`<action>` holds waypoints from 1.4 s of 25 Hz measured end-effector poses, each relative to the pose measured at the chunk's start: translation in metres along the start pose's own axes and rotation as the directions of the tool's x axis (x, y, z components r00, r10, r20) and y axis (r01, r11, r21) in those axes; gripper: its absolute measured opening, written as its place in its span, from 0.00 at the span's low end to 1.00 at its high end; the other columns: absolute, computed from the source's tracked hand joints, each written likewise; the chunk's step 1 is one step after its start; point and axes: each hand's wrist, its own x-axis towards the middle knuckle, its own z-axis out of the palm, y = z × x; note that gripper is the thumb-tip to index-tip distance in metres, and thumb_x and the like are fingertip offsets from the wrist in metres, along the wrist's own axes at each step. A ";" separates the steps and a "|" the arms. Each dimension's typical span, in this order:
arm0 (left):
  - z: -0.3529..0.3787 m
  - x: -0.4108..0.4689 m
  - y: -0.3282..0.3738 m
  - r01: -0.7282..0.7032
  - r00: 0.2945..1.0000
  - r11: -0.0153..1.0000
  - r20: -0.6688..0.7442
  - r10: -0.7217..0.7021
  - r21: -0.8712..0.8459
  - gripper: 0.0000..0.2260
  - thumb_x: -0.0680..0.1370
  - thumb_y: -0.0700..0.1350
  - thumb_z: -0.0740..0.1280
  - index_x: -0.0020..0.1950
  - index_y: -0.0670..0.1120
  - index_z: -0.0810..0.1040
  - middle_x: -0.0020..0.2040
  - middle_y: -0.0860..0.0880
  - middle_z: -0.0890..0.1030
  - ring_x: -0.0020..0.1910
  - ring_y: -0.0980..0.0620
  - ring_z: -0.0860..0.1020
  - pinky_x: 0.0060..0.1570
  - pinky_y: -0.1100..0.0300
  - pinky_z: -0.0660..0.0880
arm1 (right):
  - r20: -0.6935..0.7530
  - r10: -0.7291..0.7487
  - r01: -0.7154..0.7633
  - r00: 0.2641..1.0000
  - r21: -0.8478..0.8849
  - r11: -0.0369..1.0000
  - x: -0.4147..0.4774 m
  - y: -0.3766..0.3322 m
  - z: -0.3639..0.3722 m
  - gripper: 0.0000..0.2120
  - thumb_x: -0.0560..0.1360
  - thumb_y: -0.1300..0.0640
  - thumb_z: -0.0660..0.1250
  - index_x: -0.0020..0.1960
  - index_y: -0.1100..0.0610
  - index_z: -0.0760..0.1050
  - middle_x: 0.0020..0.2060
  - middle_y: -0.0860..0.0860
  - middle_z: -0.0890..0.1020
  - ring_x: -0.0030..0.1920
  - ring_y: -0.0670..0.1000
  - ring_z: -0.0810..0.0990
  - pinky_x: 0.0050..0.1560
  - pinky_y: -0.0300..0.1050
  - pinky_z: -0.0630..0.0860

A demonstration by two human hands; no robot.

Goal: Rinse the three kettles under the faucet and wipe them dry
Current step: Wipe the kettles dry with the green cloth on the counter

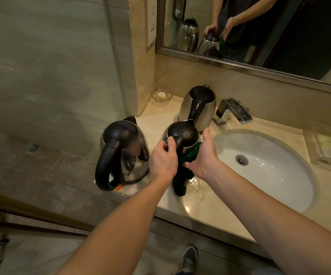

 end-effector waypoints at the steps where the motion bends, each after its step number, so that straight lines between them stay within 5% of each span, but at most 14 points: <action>1: 0.000 0.000 -0.001 0.001 1.000 1.000 0.003 -0.001 0.004 0.21 0.82 0.59 0.55 0.42 0.45 0.75 0.39 0.48 0.78 0.41 0.49 0.77 0.41 0.55 0.71 | -0.004 0.019 -0.019 1.000 0.005 1.000 0.003 0.002 -0.003 0.39 0.74 0.28 0.53 0.71 0.56 0.68 0.66 0.58 0.76 0.69 0.61 0.71 0.70 0.64 0.64; 6: 0.001 0.003 -0.004 -0.013 1.000 1.000 -0.001 0.013 0.016 0.21 0.82 0.60 0.56 0.42 0.45 0.74 0.39 0.47 0.78 0.42 0.46 0.78 0.43 0.51 0.75 | 0.011 0.106 -0.107 0.994 0.083 0.991 0.023 0.017 -0.025 0.45 0.73 0.26 0.52 0.77 0.57 0.59 0.72 0.59 0.69 0.74 0.63 0.64 0.71 0.69 0.59; 12: 0.001 -0.003 -0.002 0.007 0.998 0.999 -0.062 -0.005 0.037 0.20 0.83 0.57 0.54 0.40 0.46 0.73 0.35 0.50 0.76 0.39 0.48 0.75 0.40 0.55 0.68 | -0.003 0.073 -0.072 0.997 0.090 0.993 0.021 0.017 -0.025 0.45 0.72 0.26 0.54 0.76 0.56 0.61 0.70 0.59 0.72 0.72 0.63 0.67 0.71 0.68 0.61; 20: 0.018 -0.008 0.021 0.225 0.936 0.974 -0.278 -0.216 0.000 0.19 0.83 0.58 0.51 0.47 0.47 0.72 0.38 0.49 0.76 0.37 0.51 0.72 0.35 0.57 0.61 | -0.015 -0.045 0.043 0.999 -0.148 0.988 0.011 -0.008 -0.011 0.40 0.74 0.27 0.52 0.77 0.52 0.60 0.73 0.56 0.69 0.74 0.60 0.63 0.72 0.66 0.60; 29: 0.017 0.005 0.012 0.137 0.940 0.988 -0.324 -0.106 0.075 0.24 0.82 0.60 0.53 0.38 0.44 0.72 0.33 0.49 0.74 0.38 0.47 0.73 0.41 0.54 0.67 | -0.026 0.128 -0.129 0.991 -0.073 0.989 0.041 -0.002 -0.039 0.48 0.66 0.23 0.55 0.78 0.49 0.56 0.74 0.56 0.67 0.75 0.62 0.62 0.70 0.69 0.60; 35: 0.010 0.007 0.015 0.099 0.962 0.988 -0.266 -0.066 0.115 0.23 0.81 0.61 0.55 0.36 0.45 0.72 0.32 0.50 0.73 0.38 0.49 0.72 0.40 0.53 0.68 | 0.004 0.145 -0.144 0.989 -0.089 0.986 0.031 -0.016 -0.046 0.46 0.71 0.25 0.53 0.80 0.53 0.52 0.76 0.57 0.64 0.75 0.63 0.60 0.72 0.68 0.59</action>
